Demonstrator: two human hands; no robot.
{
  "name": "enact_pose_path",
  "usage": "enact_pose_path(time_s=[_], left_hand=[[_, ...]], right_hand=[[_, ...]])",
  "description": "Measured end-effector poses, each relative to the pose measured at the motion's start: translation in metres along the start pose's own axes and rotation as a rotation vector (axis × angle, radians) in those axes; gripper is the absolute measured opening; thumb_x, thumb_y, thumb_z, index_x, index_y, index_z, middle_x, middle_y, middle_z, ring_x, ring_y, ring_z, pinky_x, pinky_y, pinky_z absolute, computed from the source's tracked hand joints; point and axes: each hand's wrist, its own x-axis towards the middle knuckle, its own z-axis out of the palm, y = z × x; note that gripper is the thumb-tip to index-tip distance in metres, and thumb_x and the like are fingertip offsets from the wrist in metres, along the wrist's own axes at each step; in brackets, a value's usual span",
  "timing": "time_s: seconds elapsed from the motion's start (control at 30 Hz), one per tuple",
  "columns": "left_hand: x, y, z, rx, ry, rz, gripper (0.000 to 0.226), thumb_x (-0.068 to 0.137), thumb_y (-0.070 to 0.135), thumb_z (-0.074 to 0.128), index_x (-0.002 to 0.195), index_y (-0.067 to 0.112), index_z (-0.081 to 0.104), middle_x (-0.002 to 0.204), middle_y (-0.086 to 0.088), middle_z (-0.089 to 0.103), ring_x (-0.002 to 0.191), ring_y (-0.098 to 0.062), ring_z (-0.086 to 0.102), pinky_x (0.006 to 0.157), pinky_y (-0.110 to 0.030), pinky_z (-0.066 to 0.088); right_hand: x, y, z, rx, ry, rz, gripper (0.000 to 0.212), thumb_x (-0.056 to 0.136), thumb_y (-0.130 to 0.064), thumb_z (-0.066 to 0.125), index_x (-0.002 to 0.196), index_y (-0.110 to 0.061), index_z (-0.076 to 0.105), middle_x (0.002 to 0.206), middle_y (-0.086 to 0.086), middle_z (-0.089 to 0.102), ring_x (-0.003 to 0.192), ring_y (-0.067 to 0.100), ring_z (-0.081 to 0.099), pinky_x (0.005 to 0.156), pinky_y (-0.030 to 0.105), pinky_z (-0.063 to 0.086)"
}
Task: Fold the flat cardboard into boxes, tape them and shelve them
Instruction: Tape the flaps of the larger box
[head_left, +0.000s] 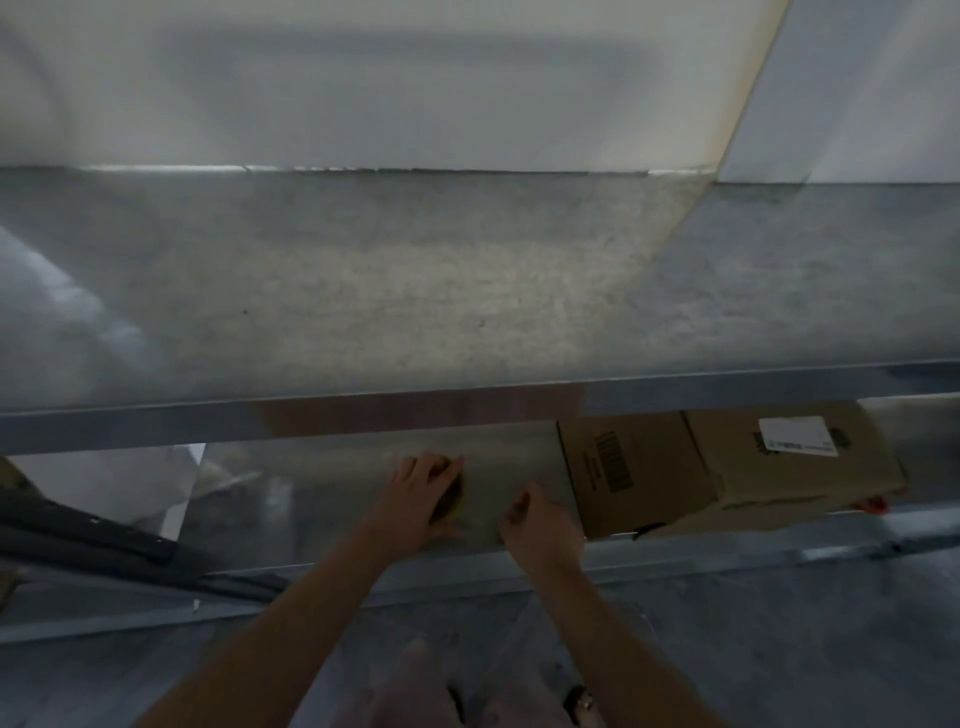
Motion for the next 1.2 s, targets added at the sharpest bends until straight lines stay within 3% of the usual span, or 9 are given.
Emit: enact_pose_path(time_s=[0.17,0.27,0.43,0.5,0.77,0.9,1.0,1.13,1.2], left_hand=[[-0.015,0.011,-0.01,-0.035,0.066,-0.031,0.076,0.087,0.059,0.054,0.15,0.023,0.03,0.148,-0.007,0.03,0.135,-0.028,0.027,0.113,-0.034,0.021],[-0.026,0.031,-0.023,0.033,0.174,0.01,0.067,0.092,0.051,0.05,0.149,0.019,0.035,0.15,-0.008,0.037,0.143,-0.032,0.026,0.116,-0.041,0.019],[-0.036,0.082,-0.051,0.153,0.29,0.087,0.066,0.088,0.046,0.043,0.148,0.019,0.036,0.153,-0.002,0.036,0.145,-0.029,0.025,0.116,-0.049,0.021],[-0.034,0.108,-0.064,0.186,0.341,0.099,0.062,0.087,0.042,0.039,0.144,0.016,0.044,0.148,-0.003,0.044,0.14,-0.029,0.036,0.112,-0.052,0.028],[0.016,0.247,-0.081,-0.177,0.421,0.098,0.057,0.1,0.039,0.042,0.15,0.016,0.028,0.156,-0.002,0.028,0.145,-0.018,0.023,0.12,-0.036,0.015],[0.054,0.298,-0.083,-0.472,0.499,-0.059,0.065,0.095,0.062,0.028,0.152,0.029,0.021,0.157,0.01,0.017,0.145,-0.009,0.011,0.117,-0.031,0.013],[0.084,0.305,-0.081,-0.628,0.489,-0.238,0.076,0.086,0.071,0.03,0.152,0.035,0.015,0.159,0.016,0.008,0.145,-0.01,0.01,0.118,-0.036,0.016],[0.104,0.296,-0.069,-0.9,0.399,-0.41,0.075,0.088,0.057,0.053,0.151,0.037,0.018,0.155,0.009,0.019,0.137,-0.02,0.032,0.112,-0.045,0.034],[0.104,0.296,-0.059,-0.949,0.344,-0.416,0.078,0.087,0.052,0.06,0.151,0.038,0.018,0.154,0.014,0.018,0.134,-0.013,0.031,0.111,-0.033,0.032]], right_hand=[[-0.006,0.007,0.0,-0.13,0.026,-0.105,0.043,0.092,-0.041,0.053,0.129,-0.027,0.035,0.129,-0.001,0.048,0.105,0.024,0.059,0.07,0.031,0.045],[-0.021,0.011,-0.012,-0.199,0.084,-0.226,0.052,0.095,-0.044,0.047,0.142,-0.024,0.035,0.142,0.001,0.042,0.127,0.023,0.042,0.094,0.034,0.044],[-0.058,0.02,-0.062,-0.29,0.424,-0.563,0.052,0.08,-0.035,0.072,0.126,-0.013,0.064,0.132,0.011,0.061,0.126,0.034,0.055,0.098,0.048,0.05],[-0.069,0.03,-0.089,-0.263,0.506,-0.658,0.047,0.086,-0.032,0.06,0.128,-0.012,0.063,0.134,0.01,0.06,0.133,0.034,0.049,0.105,0.051,0.044],[-0.058,0.129,-0.211,-0.115,0.648,-0.603,0.04,0.095,-0.023,0.054,0.133,-0.013,0.058,0.136,0.009,0.057,0.138,0.033,0.039,0.11,0.05,0.039],[-0.025,0.185,-0.267,-0.083,0.62,-0.555,0.04,0.093,-0.021,0.061,0.132,-0.013,0.059,0.137,0.012,0.056,0.136,0.035,0.04,0.11,0.052,0.038],[0.004,0.208,-0.291,-0.074,0.438,-0.47,0.048,0.097,-0.034,0.055,0.142,-0.02,0.047,0.149,0.009,0.044,0.143,0.031,0.03,0.117,0.047,0.029],[0.028,0.223,-0.298,0.175,0.175,-0.393,0.061,0.093,-0.049,0.054,0.147,-0.031,0.034,0.152,0.0,0.034,0.14,0.022,0.031,0.116,0.044,0.031],[0.034,0.224,-0.298,0.346,0.055,-0.346,0.071,0.086,-0.051,0.064,0.147,-0.03,0.033,0.148,-0.001,0.036,0.136,0.02,0.038,0.111,0.047,0.038]])
